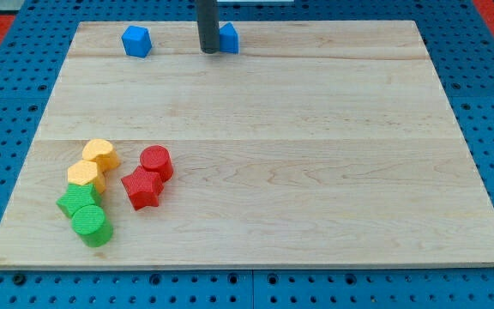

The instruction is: Push the blue triangle slightly right

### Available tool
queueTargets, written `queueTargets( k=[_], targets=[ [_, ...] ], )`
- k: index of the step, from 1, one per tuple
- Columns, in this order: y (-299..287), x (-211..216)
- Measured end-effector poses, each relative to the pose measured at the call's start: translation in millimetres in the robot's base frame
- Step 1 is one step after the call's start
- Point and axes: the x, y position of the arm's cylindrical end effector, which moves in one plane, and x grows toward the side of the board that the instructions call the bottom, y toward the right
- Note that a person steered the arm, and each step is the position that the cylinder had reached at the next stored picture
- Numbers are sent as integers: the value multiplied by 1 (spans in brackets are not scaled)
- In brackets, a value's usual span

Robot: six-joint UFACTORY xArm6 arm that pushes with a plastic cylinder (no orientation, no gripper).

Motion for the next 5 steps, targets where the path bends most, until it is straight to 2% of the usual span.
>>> queueTargets(
  k=[3, 5],
  targets=[
    [-24, -13],
    [8, -16]
  ],
)
